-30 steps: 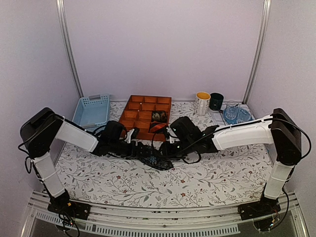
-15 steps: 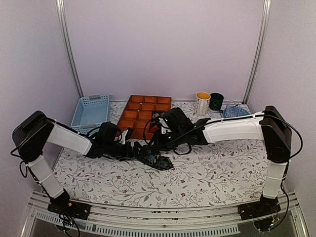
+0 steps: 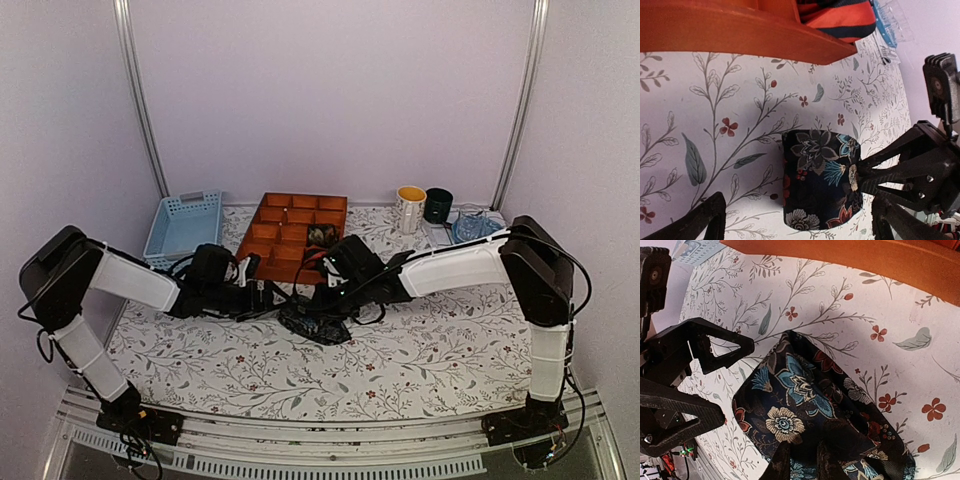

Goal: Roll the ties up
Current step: Roll the tie at the center of the board.

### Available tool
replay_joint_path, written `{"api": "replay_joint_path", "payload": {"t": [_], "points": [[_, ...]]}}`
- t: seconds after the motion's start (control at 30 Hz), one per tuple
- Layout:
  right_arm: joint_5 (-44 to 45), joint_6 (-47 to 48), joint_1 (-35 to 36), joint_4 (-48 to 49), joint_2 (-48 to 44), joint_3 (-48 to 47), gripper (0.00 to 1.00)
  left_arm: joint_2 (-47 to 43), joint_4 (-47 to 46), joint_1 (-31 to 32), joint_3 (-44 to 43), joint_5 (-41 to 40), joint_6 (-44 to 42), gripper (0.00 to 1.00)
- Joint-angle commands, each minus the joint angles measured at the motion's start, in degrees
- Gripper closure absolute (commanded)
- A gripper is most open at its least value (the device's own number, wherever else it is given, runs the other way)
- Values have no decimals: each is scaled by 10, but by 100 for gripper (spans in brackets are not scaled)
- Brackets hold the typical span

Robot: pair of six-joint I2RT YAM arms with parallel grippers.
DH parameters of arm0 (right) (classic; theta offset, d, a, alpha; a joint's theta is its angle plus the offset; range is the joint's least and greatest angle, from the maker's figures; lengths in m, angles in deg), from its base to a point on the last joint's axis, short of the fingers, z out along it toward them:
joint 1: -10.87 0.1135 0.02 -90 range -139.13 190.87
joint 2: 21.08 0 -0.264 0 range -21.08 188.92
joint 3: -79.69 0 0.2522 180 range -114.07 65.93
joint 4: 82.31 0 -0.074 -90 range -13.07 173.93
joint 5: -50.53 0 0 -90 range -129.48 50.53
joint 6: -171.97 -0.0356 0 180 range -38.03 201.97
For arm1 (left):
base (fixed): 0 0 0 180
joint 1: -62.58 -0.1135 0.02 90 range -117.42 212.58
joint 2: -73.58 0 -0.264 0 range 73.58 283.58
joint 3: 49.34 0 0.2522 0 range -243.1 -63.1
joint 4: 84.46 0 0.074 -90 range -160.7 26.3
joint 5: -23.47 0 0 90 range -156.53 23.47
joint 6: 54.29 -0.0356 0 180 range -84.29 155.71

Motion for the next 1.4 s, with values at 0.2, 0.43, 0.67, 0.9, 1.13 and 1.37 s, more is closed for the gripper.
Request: {"api": "replay_joint_path", "payload": {"t": [0.2,0.43,0.67,0.9,1.13,1.37], "points": [[-9,-11,-9,28,36,62,82,71,-40,-6,-53,87,8,4],[-15,-11,-10,39,37,75,82,115,-59,-3,-75,136,19,8],[-17,-9,-11,45,37,84,83,138,-81,-2,-79,161,36,23],[-22,-13,-11,52,34,92,83,136,-82,-2,-76,159,35,47],[-35,-13,-10,46,-1,93,82,107,-20,11,-83,85,-3,72],[-45,-7,-9,29,-76,94,80,62,82,32,-100,-26,-59,80]]}}
